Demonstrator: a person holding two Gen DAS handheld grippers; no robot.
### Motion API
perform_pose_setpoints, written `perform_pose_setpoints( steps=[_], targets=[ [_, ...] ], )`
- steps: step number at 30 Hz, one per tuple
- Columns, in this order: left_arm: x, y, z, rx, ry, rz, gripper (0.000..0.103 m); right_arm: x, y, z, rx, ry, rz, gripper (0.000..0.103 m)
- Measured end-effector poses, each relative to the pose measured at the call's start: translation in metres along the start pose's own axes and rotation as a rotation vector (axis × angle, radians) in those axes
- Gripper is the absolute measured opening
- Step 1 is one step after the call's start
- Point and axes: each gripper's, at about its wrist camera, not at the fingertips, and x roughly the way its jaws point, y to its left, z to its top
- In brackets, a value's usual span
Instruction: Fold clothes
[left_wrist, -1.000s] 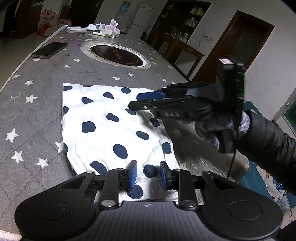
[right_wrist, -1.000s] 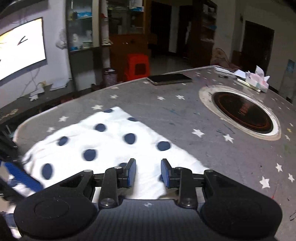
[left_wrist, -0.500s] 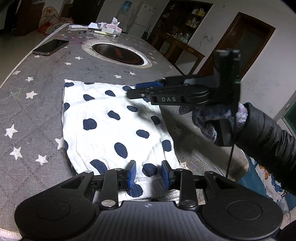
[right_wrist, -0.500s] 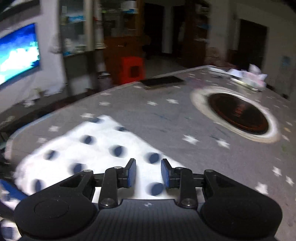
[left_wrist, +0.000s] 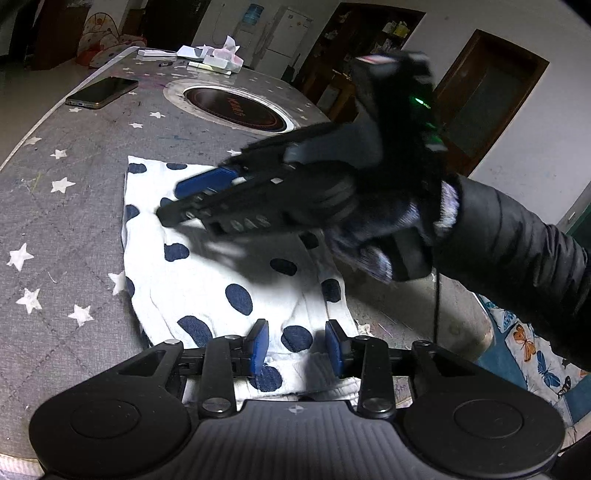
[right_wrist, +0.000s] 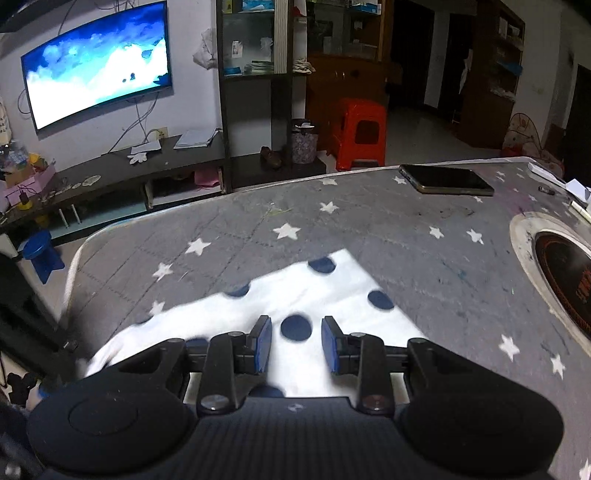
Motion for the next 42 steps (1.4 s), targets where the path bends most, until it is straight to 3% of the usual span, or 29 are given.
perform_pose_setpoints(
  steps=[19, 28, 35, 42],
  targets=[
    [-0.001, -0.001, 0.001, 0.009, 0.0, 0.009, 0.04, 0.033, -0.043, 0.024, 0.102, -0.014, -0.153, 0.036],
    [-0.009, -0.001, 0.0, 0.015, -0.011, 0.011, 0.044, 0.002, -0.083, -0.006, 0.227, 0.035, -0.116, 0.037],
    [-0.031, -0.007, -0.004, 0.076, -0.032, 0.031, 0.052, -0.013, -0.085, -0.021, 0.182, 0.067, -0.137, 0.044],
    [-0.05, -0.004, -0.012, 0.145, -0.047, 0.112, 0.072, -0.022, -0.084, -0.029, 0.163, 0.086, -0.207, 0.046]
  ],
)
